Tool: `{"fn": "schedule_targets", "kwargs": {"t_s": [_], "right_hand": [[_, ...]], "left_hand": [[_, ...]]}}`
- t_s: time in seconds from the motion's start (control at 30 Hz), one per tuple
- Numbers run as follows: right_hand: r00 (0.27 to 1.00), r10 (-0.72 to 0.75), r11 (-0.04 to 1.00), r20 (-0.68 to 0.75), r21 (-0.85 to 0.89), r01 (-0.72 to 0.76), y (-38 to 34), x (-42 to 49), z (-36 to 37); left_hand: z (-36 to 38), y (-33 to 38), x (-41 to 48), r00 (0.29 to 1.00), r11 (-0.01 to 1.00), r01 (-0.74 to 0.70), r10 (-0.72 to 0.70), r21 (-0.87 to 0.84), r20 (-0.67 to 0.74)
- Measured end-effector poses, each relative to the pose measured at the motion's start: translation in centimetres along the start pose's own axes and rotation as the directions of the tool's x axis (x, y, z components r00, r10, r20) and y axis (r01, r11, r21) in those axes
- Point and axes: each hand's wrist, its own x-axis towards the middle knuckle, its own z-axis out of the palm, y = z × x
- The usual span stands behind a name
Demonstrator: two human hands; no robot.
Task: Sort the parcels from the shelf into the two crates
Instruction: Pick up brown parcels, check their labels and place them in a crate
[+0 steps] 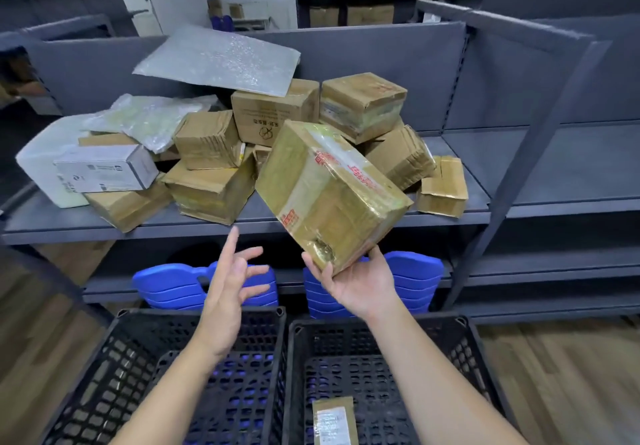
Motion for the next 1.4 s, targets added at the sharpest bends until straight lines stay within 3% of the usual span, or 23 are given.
{"fn": "schedule_targets", "kwargs": {"t_s": [0.1, 0.13, 0.2, 0.27, 0.33, 0.4, 0.47, 0.5, 0.57, 0.67, 0.77, 0.83, 0.9, 1.0, 1.07, 1.1, 1.27, 1.4], "right_hand": [[0.999, 0.034, 0.998, 0.022, -0.052, -0.033, -0.4, 0.2, -1.4], [0.998, 0.06, 0.995, 0.012, -0.086, -0.059, -0.6, 0.1, -1.9], [0.993, 0.118, 0.981, -0.01, -0.151, -0.118, -1.2, -0.4, -3.3], [0.985, 0.174, 0.965, -0.005, -0.2, -0.172, -1.6, -1.2, -4.5], [0.988, 0.151, 0.955, -0.017, -0.256, -0.151, -1.3, -2.1, -5.4], [0.994, 0.095, 0.957, -0.047, -0.271, -0.104, -1.0, -2.9, -5.6], [0.995, 0.043, 0.957, -0.087, -0.282, -0.066, -0.9, -3.4, -5.5], [0.995, 0.03, 0.958, -0.094, -0.283, -0.055, -1.1, -3.5, -5.4], [0.993, -0.013, 0.953, -0.118, -0.302, -0.023, -1.6, -3.8, -5.2], [0.967, -0.148, 0.926, -0.205, -0.372, 0.063, -2.3, -3.6, -5.1], [0.879, -0.402, 0.846, -0.258, -0.472, 0.248, -3.3, -2.7, -5.8], [0.808, -0.513, 0.815, -0.289, -0.46, 0.353, -4.3, -2.6, -6.7], [0.777, -0.555, 0.802, -0.297, -0.44, 0.405, -5.1, -3.0, -7.2], [0.756, -0.587, 0.771, -0.292, -0.486, 0.411, -5.9, -3.6, -7.0], [0.745, -0.606, 0.746, -0.28, -0.525, 0.41, -5.8, -3.9, -6.7], [0.738, -0.621, 0.724, -0.264, -0.554, 0.411, -5.8, -4.0, -6.3], [0.654, -0.751, 0.474, -0.092, -0.765, 0.437, -5.7, -4.4, -3.8], [0.538, -0.798, 0.015, 0.272, -0.883, 0.469, -6.7, -5.6, 0.1]], "left_hand": [[-0.4, 2.5, 0.9, 0.997, 0.97, -0.073, 0.069, 0.232, 0.026], [-0.7, 3.9, 1.5, 0.988, 0.908, -0.154, 0.134, 0.389, 0.078], [-1.5, 7.5, 3.8, 0.93, 0.674, -0.366, 0.238, 0.642, 0.28], [-1.8, 11.6, 6.8, 0.871, 0.526, -0.48, 0.187, 0.702, 0.455], [-1.2, 15.2, 9.6, 0.823, 0.577, -0.469, 0.01, 0.669, 0.568], [0.1, 17.0, 11.3, 0.719, 0.675, -0.401, -0.187, 0.619, 0.67], [1.5, 17.1, 12.0, 0.596, 0.789, -0.32, -0.263, 0.525, 0.759], [2.1, 16.7, 12.2, 0.573, 0.839, -0.273, -0.251, 0.471, 0.78], [3.1, 15.6, 12.4, 0.604, 0.911, -0.159, -0.216, 0.381, 0.767], [4.0, 14.5, 12.6, 0.713, 0.964, -0.006, -0.181, 0.264, 0.677], [5.2, 13.5, 12.3, 0.827, 0.948, 0.303, -0.314, 0.102, 0.465], [5.4, 11.3, 12.2, 0.822, 0.838, 0.528, -0.464, -0.136, 0.329], [5.2, 7.5, 12.2, 0.761, 0.648, 0.648, -0.576, -0.401, 0.299], [5.5, 2.9, 11.6, 0.599, 0.275, 0.741, -0.683, -0.613, 0.418], [6.3, 1.3, 11.3, 0.58, 0.119, 0.725, -0.637, -0.678, 0.509], [6.8, 0.9, 11.0, 0.586, 0.092, 0.718, -0.614, -0.69, 0.528], [7.2, 0.0, 10.6, 0.571, 0.139, 0.766, -0.595, -0.628, 0.565], [5.9, -0.1, 10.5, 0.487, 0.26, 0.863, -0.658, -0.433, 0.574]]}}
